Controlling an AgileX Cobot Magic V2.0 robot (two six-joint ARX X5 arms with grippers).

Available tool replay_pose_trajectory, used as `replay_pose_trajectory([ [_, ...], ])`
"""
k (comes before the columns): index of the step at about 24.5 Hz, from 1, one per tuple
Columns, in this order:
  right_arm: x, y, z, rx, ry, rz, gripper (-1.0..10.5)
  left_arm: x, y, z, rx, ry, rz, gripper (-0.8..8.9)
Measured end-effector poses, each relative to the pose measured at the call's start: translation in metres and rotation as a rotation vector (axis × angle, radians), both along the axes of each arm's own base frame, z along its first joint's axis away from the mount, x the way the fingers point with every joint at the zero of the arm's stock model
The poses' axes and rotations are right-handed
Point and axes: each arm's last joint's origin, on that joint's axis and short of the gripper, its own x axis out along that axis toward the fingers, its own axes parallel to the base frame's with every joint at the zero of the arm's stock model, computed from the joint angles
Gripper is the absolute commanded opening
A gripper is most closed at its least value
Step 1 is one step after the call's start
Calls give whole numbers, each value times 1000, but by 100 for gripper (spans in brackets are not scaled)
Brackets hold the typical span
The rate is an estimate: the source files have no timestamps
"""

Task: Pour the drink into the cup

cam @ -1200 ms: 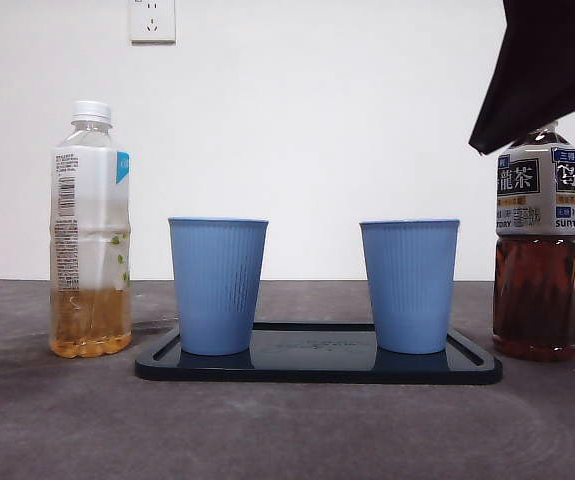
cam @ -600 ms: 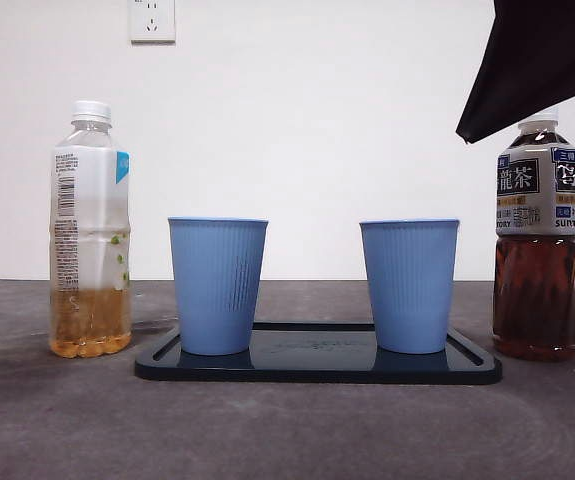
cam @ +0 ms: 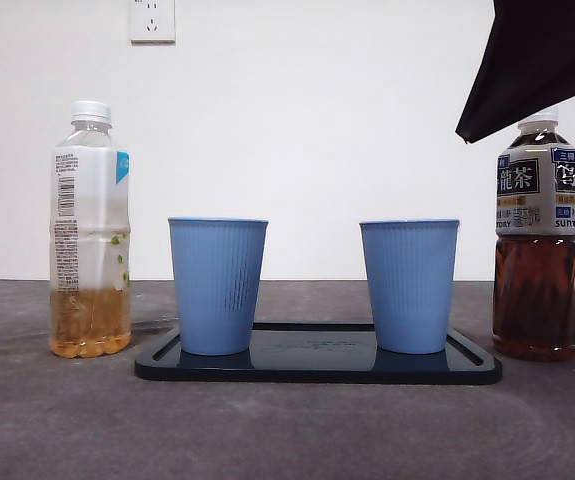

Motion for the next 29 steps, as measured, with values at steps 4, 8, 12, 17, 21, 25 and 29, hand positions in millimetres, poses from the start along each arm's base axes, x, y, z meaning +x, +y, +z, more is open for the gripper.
replay_pose_trajectory([
  [4,0,0,0,0,0,0,6,0,8,-48,11,70,113,38],
  [8,0,0,0,0,0,0,6,-2,9,-72,14,100,130,38],
  [12,0,0,0,0,-1,0,6,-4,9,-87,15,126,130,38],
  [17,0,0,0,0,-1,0,6,-5,9,-98,17,196,129,38],
  [21,0,0,0,0,-1,0,7,-4,9,-102,18,207,130,37],
  [25,0,0,0,0,-1,0,7,-4,9,-102,18,207,130,37],
  [29,0,0,0,0,-1,0,6,-4,9,-102,18,207,130,37],
])
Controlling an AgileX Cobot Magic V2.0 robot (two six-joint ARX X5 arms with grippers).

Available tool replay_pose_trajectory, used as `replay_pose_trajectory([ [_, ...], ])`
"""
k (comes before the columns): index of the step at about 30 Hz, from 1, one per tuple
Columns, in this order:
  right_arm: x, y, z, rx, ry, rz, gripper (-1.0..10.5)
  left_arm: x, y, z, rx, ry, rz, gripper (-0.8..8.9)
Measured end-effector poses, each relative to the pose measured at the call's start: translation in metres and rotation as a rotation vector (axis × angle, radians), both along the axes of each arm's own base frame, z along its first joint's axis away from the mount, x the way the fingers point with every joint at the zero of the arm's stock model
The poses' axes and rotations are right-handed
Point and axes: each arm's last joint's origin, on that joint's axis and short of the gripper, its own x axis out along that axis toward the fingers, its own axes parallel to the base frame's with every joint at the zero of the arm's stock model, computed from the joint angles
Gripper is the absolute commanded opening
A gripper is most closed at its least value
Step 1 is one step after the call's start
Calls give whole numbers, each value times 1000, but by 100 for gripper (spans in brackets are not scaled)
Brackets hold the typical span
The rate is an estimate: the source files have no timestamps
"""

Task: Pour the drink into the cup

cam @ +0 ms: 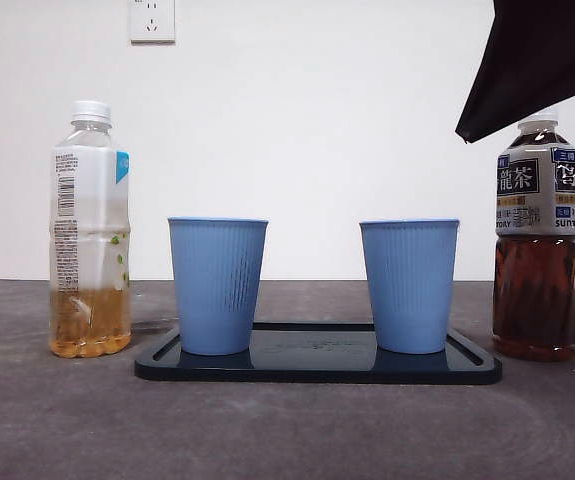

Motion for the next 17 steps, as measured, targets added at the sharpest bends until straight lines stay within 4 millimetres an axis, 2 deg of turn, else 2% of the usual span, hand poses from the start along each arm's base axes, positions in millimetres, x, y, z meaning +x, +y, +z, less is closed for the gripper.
replay_pose_trajectory([
  [13,1,-1,0,-9,-13,2,6,0,0,0,0,0,0,37],
  [15,2,-11,7,-5,-84,-58,6,0,0,0,0,0,0,37],
  [17,4,-27,23,72,-219,-147,7,0,0,0,0,0,0,37],
])
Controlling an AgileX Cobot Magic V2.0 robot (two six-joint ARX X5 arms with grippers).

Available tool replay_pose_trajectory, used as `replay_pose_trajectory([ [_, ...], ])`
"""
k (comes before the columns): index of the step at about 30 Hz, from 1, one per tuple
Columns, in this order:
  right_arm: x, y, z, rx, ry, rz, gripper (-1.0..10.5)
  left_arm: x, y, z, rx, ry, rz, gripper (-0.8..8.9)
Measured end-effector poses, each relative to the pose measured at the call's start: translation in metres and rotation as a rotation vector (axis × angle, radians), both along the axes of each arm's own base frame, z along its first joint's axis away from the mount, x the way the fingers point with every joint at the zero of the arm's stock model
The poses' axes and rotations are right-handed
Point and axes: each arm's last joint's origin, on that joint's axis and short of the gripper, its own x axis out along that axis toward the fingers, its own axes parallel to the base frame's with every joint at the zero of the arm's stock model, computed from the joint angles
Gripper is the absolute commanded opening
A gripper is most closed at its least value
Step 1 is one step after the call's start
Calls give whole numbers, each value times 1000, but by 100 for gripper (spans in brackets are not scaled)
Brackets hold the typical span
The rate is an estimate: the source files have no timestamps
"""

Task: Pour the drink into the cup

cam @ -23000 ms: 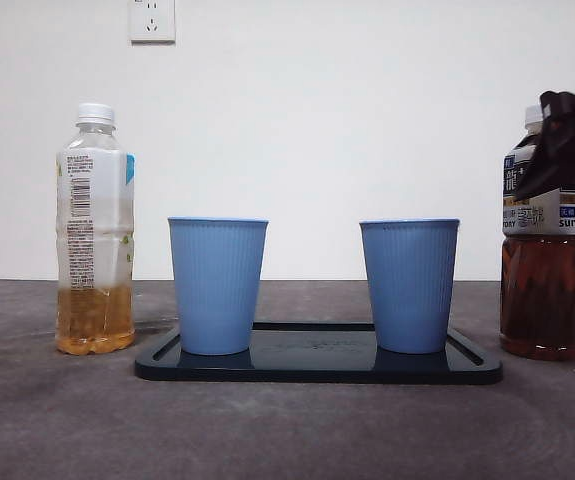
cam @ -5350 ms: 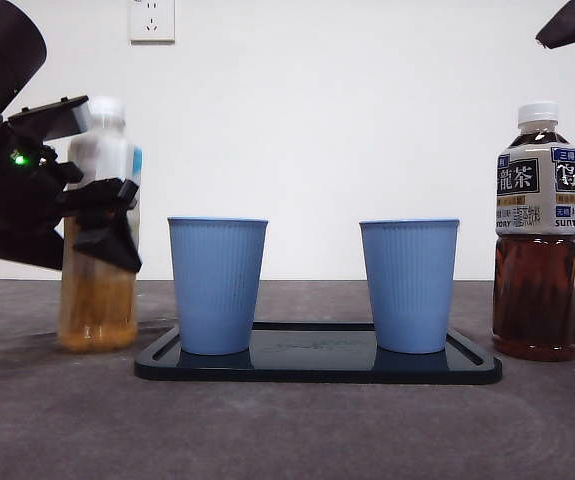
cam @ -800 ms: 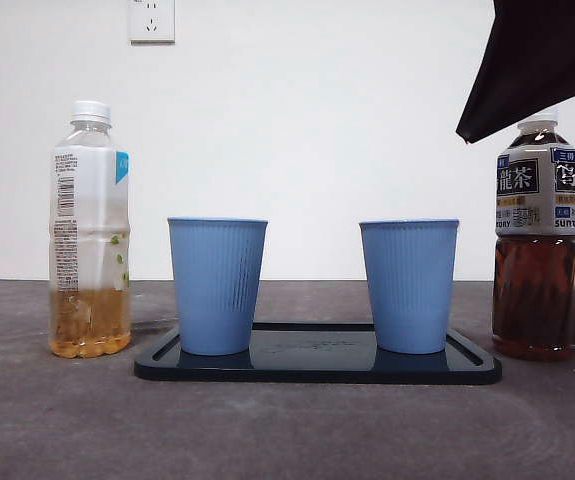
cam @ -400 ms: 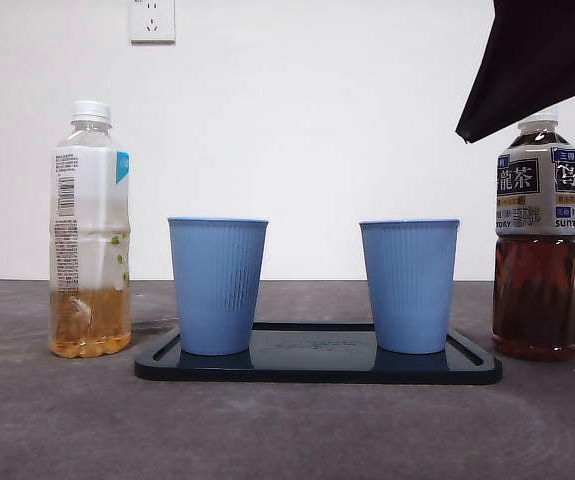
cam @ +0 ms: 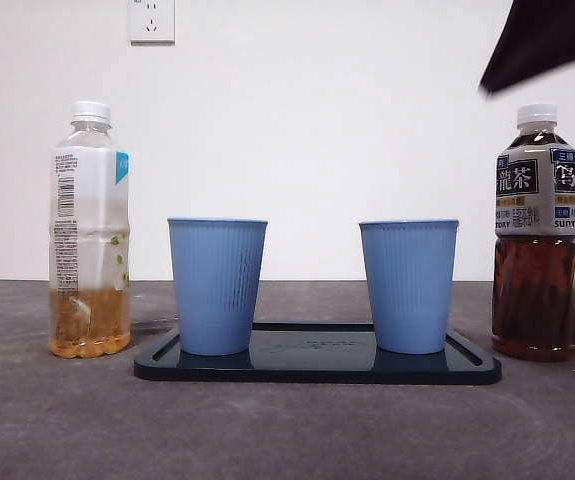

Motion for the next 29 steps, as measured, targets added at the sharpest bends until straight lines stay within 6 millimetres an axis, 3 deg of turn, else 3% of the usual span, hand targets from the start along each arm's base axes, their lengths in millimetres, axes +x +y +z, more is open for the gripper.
replay_pose_trajectory([
  [2,-5,-20,11,75,-159,-88,6,0,0,0,0,0,0,37],
  [4,-15,-41,11,106,-289,-187,6,0,0,0,0,0,0,37],
  [9,-38,-73,-28,81,-455,-383,6,0,0,0,0,0,0,38],
  [18,-50,-86,-81,46,-612,-551,6,0,0,0,0,0,0,37],
  [29,-50,-87,-126,29,-614,-605,6,0,0,0,0,0,0,37],
])
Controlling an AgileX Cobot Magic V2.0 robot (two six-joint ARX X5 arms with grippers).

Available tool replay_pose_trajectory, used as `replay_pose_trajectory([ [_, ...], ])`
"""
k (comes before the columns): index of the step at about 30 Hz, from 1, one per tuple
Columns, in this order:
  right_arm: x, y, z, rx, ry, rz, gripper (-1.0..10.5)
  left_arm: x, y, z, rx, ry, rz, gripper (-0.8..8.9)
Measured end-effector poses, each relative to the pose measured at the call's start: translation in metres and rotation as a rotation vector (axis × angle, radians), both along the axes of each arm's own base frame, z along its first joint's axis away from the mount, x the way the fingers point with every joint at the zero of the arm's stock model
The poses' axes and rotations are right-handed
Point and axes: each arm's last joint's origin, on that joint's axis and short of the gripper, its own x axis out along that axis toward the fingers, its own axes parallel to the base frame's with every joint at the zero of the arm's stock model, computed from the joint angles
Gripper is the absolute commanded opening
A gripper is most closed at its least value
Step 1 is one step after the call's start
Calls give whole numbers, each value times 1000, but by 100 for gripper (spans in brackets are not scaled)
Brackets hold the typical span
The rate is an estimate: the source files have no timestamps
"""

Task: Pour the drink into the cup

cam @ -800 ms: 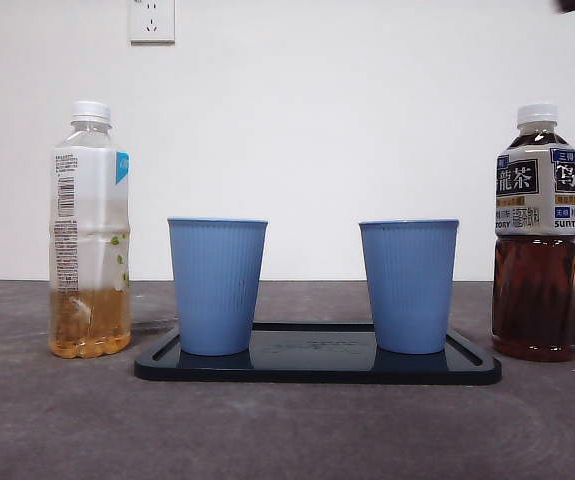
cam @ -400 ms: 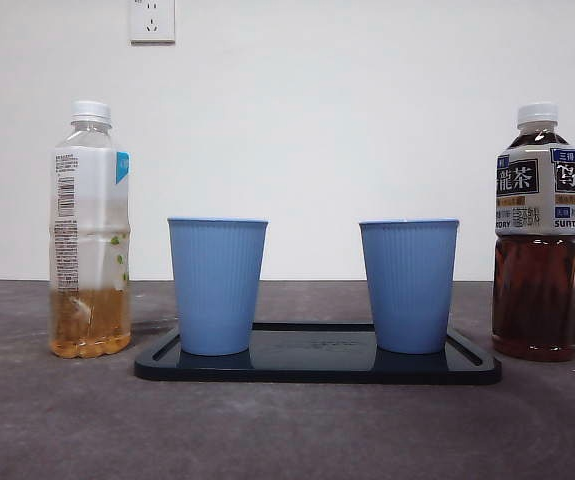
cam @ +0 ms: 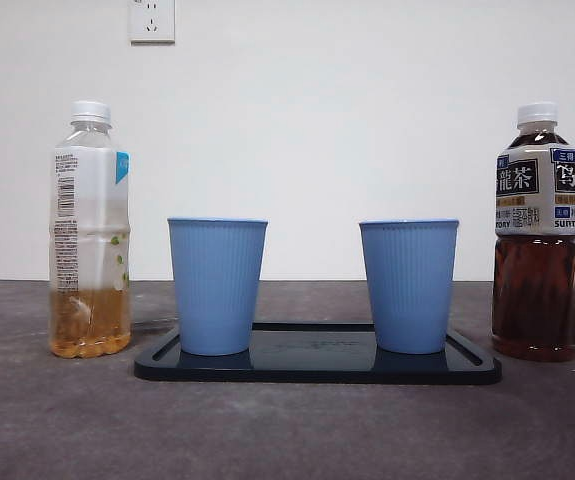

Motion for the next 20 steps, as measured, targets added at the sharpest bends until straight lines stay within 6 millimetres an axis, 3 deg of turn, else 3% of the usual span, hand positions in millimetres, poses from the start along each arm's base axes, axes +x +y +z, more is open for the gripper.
replay_pose_trajectory([
  [20,-3,-1,-22,-4,201,-26,6,0,0,0,0,0,0,37],
])
